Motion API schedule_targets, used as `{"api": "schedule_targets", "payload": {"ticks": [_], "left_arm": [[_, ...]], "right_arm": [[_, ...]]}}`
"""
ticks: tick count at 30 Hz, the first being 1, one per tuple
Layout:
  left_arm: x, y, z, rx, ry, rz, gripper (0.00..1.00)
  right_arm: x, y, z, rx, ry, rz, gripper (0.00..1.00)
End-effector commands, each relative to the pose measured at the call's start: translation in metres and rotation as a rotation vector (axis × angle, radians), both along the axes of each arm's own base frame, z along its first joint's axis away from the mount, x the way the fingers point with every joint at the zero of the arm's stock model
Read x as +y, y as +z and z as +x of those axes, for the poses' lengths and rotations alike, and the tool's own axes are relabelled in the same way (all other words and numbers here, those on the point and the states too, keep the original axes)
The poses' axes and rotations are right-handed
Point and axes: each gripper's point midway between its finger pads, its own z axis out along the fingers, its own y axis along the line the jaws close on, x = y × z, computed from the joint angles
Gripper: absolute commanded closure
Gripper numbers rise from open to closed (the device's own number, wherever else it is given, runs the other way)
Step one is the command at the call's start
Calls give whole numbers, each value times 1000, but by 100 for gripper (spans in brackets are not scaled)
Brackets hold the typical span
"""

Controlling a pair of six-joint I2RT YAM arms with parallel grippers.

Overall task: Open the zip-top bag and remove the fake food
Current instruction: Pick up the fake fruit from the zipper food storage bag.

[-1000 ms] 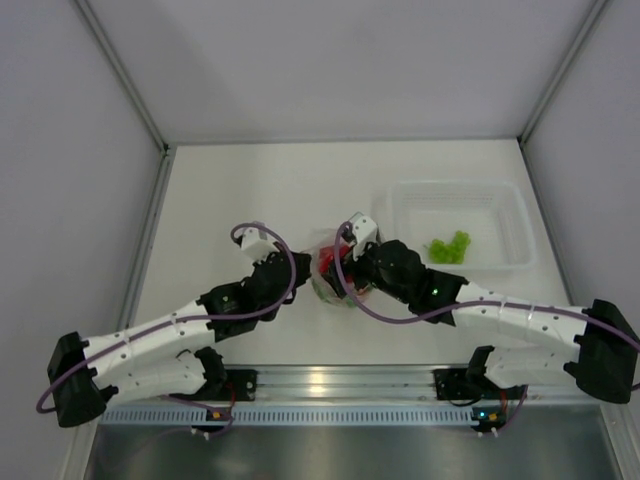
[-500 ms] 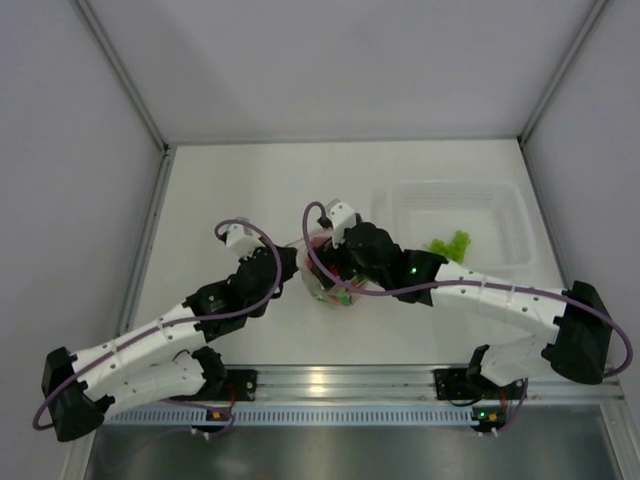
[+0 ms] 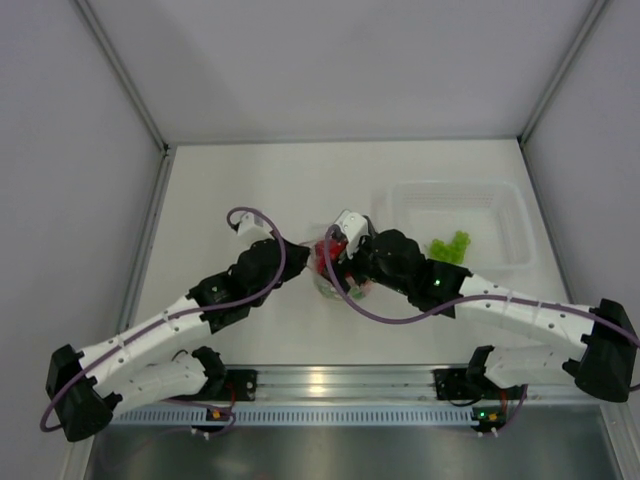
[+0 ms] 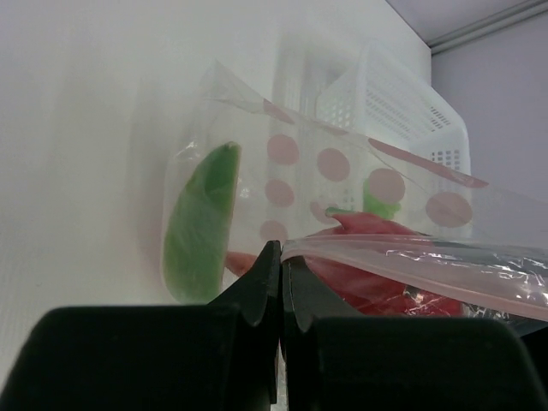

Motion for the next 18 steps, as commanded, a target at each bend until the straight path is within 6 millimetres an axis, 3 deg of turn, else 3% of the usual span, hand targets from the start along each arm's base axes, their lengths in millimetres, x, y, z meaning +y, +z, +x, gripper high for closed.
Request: {"api": "schedule_targets", "payload": {"ticks": [1, 6, 9, 13, 15, 16, 18], "left_arm": [[87, -25, 32, -27, 348, 234, 100], [93, -34, 28, -19, 356, 252, 100], [96, -39, 25, -11, 358, 253, 100], [91, -37, 24, -11, 334, 234, 100], [87, -27, 24, -33, 307, 211, 100], [81, -22, 23, -44, 274, 193, 100], [74, 0, 23, -114, 225, 151, 100]], "right_arm": [[-8, 56, -23, -74, 50, 188, 100], [-12, 71, -21, -67, 35, 252, 100], [-21, 64, -9, -13, -67, 227, 100], [-19, 57, -7, 0, -72, 205, 100], [-12, 51, -3, 24, -70, 148, 100], [-13, 37, -4, 55, -72, 81, 100], [-7, 29, 5, 87, -97, 20, 100]]}}
